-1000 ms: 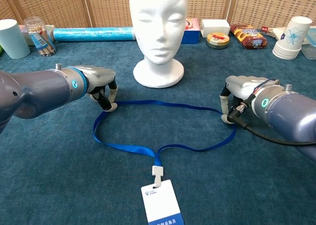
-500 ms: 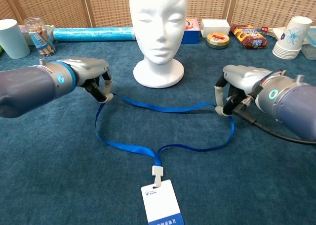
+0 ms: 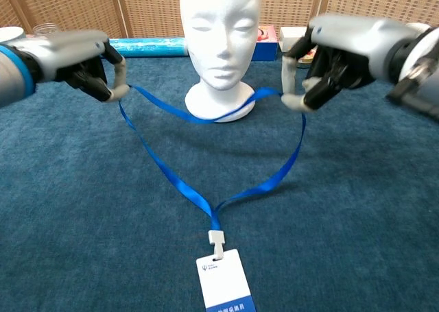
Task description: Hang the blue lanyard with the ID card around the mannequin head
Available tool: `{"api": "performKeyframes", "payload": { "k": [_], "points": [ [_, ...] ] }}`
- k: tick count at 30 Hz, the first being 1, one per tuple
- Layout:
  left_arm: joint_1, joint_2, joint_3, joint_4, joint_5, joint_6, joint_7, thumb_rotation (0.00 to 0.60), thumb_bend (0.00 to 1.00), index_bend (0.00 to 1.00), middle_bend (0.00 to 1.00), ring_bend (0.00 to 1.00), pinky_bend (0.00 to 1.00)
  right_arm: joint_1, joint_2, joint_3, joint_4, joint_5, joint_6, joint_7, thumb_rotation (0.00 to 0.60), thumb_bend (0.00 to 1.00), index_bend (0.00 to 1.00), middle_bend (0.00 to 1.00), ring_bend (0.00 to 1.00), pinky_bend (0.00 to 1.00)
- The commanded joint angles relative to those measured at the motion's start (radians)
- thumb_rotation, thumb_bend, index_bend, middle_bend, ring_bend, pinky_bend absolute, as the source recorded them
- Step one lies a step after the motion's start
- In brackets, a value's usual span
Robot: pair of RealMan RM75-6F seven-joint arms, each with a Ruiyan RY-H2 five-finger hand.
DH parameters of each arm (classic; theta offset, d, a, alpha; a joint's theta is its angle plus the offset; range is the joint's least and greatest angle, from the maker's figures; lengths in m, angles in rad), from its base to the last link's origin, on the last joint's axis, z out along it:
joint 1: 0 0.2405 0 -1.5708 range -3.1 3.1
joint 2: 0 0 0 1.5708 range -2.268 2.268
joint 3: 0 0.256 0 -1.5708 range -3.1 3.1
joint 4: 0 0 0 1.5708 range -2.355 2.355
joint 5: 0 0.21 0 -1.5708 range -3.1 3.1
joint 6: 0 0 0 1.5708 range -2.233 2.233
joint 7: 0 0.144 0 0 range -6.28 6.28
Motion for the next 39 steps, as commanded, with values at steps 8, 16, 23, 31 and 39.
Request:
{"api": "performKeyframes", "payload": {
  "k": [8,16,23,31,39],
  "points": [
    [0.093,0.149,-0.032,-0.136,0.193,0.076,-0.163,0.513,0.46,0.60,1.00,1.00,1.00,-0.041,0.158,0.026,-0.186,-0.103,0.000,0.108,0.600,0.48,0.63,1.00,1.00,1.00],
    [0.109,0.222,-0.085,-0.210,0.224,0.099,-0.180,0.512,0.46,0.60,1.00,1.00,1.00,-0.035,0.243,0.079,-0.212,-0.108,-0.041,0.191,0.600,0.48,0.63,1.00,1.00,1.00],
    [0.099,0.271,-0.151,-0.278,0.213,0.107,-0.169,0.521,0.46,0.60,1.00,1.00,1.00,-0.018,0.325,0.157,-0.212,-0.100,-0.070,0.268,0.600,0.48,0.64,1.00,1.00,1.00],
    [0.054,0.278,-0.213,-0.307,0.135,0.088,-0.114,0.518,0.46,0.60,1.00,1.00,1.00,0.045,0.369,0.230,-0.205,0.028,-0.078,0.281,0.600,0.48,0.64,1.00,1.00,1.00],
    [0.004,0.259,-0.265,-0.280,0.043,0.067,-0.088,0.516,0.46,0.60,1.00,1.00,1.00,0.114,0.382,0.272,-0.124,0.124,-0.109,0.313,0.600,0.47,0.64,1.00,1.00,1.00]
  ]
}}
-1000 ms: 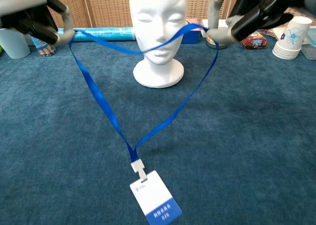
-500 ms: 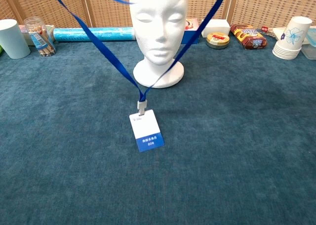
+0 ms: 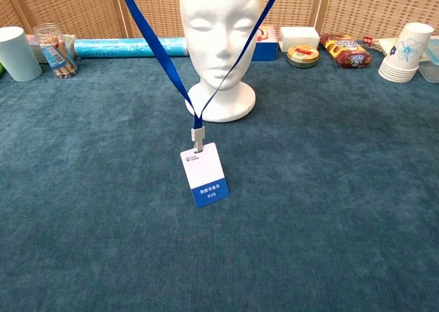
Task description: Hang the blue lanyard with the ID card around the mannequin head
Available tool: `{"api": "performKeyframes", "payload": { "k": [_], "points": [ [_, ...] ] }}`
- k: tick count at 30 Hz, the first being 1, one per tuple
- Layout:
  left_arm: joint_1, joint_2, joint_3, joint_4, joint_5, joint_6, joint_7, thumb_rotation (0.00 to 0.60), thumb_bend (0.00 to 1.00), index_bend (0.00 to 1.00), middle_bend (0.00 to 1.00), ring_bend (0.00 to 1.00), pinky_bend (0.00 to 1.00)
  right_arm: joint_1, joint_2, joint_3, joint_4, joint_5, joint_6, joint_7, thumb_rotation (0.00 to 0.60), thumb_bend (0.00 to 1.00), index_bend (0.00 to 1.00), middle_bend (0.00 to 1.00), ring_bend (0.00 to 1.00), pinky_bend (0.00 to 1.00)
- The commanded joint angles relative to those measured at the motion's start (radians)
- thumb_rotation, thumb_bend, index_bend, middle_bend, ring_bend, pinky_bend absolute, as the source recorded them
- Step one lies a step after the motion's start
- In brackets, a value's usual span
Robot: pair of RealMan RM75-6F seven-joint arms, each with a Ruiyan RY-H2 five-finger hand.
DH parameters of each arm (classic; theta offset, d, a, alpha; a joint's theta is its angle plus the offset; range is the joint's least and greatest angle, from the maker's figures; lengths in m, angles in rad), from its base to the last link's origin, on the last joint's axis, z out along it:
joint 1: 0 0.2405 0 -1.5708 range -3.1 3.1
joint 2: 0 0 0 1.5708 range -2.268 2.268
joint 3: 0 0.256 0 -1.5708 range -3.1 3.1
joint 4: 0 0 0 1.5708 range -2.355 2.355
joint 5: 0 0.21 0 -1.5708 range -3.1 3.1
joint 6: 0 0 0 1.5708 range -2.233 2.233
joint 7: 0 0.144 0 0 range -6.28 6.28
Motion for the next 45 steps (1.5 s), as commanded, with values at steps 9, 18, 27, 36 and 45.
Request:
{"api": "performKeyframes", "payload": {
  "k": [9,18,27,36,45],
  "points": [
    [-0.061,-0.027,-0.054,0.076,-0.099,-0.034,0.000,0.520,0.46,0.60,1.00,1.00,1.00,0.093,0.017,0.050,0.114,0.094,-0.056,0.038,0.600,0.47,0.64,1.00,1.00,1.00],
    [-0.095,-0.041,-0.082,0.149,-0.171,-0.067,-0.021,0.521,0.46,0.60,1.00,1.00,1.00,0.156,0.027,0.061,0.205,0.163,-0.094,0.048,0.600,0.47,0.64,1.00,1.00,1.00],
    [-0.116,-0.057,-0.083,0.226,-0.238,-0.110,-0.044,0.517,0.46,0.60,1.00,1.00,1.00,0.189,0.034,0.053,0.283,0.210,-0.113,0.058,0.600,0.47,0.64,1.00,1.00,1.00],
    [-0.141,-0.089,-0.087,0.317,-0.312,-0.156,-0.067,0.519,0.46,0.60,1.00,1.00,1.00,0.234,0.036,0.038,0.386,0.281,-0.153,0.039,0.600,0.47,0.64,1.00,1.00,1.00],
    [-0.189,-0.134,-0.088,0.408,-0.388,-0.201,-0.053,0.520,0.46,0.60,1.00,1.00,1.00,0.293,0.011,0.020,0.499,0.335,-0.211,0.020,0.600,0.47,0.64,1.00,1.00,1.00]
  ]
}}
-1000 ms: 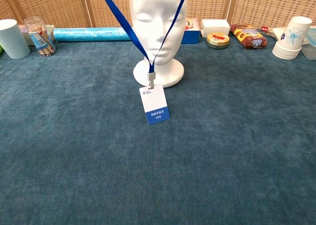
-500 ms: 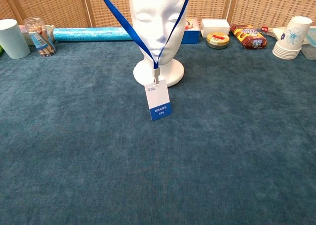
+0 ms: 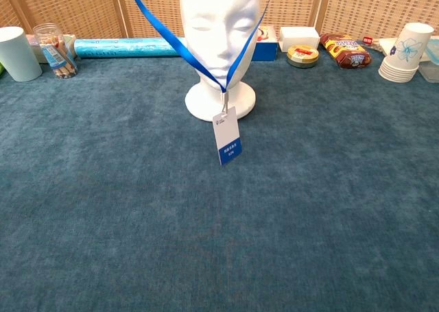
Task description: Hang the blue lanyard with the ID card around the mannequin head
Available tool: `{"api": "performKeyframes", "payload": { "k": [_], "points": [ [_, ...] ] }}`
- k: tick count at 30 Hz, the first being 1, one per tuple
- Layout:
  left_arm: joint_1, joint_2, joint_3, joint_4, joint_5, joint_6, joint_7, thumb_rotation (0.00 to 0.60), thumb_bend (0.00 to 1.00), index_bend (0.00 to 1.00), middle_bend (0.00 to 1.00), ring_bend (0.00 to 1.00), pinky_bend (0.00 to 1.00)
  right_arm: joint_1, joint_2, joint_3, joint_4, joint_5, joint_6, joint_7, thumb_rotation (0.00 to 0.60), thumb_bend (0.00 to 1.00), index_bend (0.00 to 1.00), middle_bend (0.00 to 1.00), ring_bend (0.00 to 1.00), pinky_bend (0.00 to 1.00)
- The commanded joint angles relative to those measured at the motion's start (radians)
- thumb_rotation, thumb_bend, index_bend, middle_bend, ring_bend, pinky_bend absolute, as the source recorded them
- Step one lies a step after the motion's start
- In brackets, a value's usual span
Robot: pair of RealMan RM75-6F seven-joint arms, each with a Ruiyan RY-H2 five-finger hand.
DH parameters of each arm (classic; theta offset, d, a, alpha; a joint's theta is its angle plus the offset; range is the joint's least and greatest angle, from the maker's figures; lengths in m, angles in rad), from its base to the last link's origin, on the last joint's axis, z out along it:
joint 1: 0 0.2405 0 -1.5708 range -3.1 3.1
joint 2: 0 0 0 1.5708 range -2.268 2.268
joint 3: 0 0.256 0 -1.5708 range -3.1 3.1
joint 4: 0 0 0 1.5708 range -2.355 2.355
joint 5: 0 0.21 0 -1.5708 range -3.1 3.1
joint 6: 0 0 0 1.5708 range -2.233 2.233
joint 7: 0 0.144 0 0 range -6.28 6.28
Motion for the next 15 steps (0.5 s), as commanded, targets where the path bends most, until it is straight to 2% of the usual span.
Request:
{"api": "performKeyframes", "payload": {
  "k": [1,15],
  "points": [
    [-0.021,-0.020,0.003,0.027,-0.020,-0.011,0.013,0.519,0.46,0.60,1.00,1.00,1.00,0.030,-0.014,-0.011,0.043,0.023,-0.025,-0.017,0.600,0.47,0.64,1.00,1.00,1.00],
    [-0.076,-0.077,-0.011,0.117,-0.088,-0.024,0.032,0.518,0.46,0.60,1.00,1.00,1.00,0.111,-0.033,-0.021,0.169,0.089,-0.073,-0.058,0.600,0.47,0.65,1.00,1.00,1.00]
  ]
}}
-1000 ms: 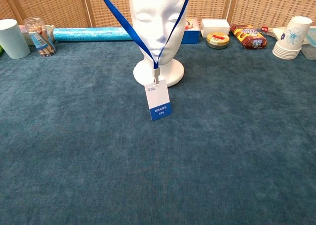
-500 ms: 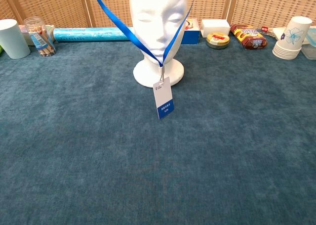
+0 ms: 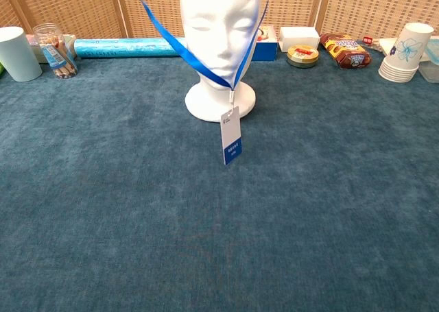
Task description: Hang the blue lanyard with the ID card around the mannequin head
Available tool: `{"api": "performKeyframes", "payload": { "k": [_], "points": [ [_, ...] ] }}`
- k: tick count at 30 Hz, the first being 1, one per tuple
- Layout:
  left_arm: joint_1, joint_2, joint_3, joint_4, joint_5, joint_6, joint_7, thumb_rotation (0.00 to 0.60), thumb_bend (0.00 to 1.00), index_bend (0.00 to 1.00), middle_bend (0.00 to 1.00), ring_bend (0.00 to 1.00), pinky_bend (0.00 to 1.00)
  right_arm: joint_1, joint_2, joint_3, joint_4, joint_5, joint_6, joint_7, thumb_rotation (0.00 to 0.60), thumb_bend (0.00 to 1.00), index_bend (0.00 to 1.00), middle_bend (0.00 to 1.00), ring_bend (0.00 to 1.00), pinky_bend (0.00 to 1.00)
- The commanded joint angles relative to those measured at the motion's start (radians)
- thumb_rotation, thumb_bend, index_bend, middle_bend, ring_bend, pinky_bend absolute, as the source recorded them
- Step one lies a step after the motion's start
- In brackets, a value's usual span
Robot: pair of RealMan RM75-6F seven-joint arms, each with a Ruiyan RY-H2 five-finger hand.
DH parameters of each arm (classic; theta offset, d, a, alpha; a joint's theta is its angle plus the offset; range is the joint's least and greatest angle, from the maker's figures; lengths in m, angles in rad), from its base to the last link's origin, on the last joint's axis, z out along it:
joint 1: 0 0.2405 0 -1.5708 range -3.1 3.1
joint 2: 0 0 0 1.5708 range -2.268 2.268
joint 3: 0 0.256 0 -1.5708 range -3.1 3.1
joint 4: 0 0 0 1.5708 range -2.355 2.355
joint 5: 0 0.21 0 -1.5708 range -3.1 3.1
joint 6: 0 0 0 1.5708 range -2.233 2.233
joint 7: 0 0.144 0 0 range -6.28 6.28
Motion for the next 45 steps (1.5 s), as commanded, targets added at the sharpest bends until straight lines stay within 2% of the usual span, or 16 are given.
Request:
{"api": "performKeyframes", "payload": {
  "k": [1,9,24,40,42,45],
  "points": [
    [-0.011,-0.012,-0.004,0.021,-0.018,-0.004,0.004,0.517,0.46,0.60,1.00,1.00,1.00,0.018,-0.003,-0.001,0.031,0.021,-0.014,-0.009,0.600,0.47,0.65,1.00,1.00,1.00],
    [-0.024,-0.030,-0.006,0.055,-0.047,-0.011,0.011,0.518,0.46,0.60,1.00,1.00,1.00,0.039,-0.005,-0.015,0.083,0.045,-0.043,-0.026,0.600,0.47,0.65,1.00,1.00,1.00],
    [-0.054,-0.071,-0.002,0.105,-0.088,0.004,0.057,0.516,0.46,0.60,1.00,1.00,1.00,0.109,-0.078,-0.055,0.225,0.070,-0.094,-0.068,0.600,0.47,0.65,1.00,1.00,1.00],
    [-0.066,-0.097,0.000,0.148,-0.099,0.001,0.081,0.520,0.45,0.60,1.00,1.00,1.00,0.133,-0.119,-0.083,0.324,0.071,-0.127,-0.092,0.600,0.45,0.65,1.00,1.00,1.00],
    [-0.065,-0.100,0.002,0.149,-0.096,0.006,0.084,0.520,0.44,0.60,1.00,1.00,1.00,0.137,-0.125,-0.085,0.337,0.067,-0.129,-0.095,0.600,0.45,0.65,0.99,1.00,1.00],
    [-0.061,-0.100,0.007,0.146,-0.089,0.005,0.085,0.514,0.38,0.60,0.99,0.99,1.00,0.141,-0.129,-0.092,0.351,0.057,-0.139,-0.103,0.600,0.43,0.57,0.89,0.98,1.00]
  ]
}}
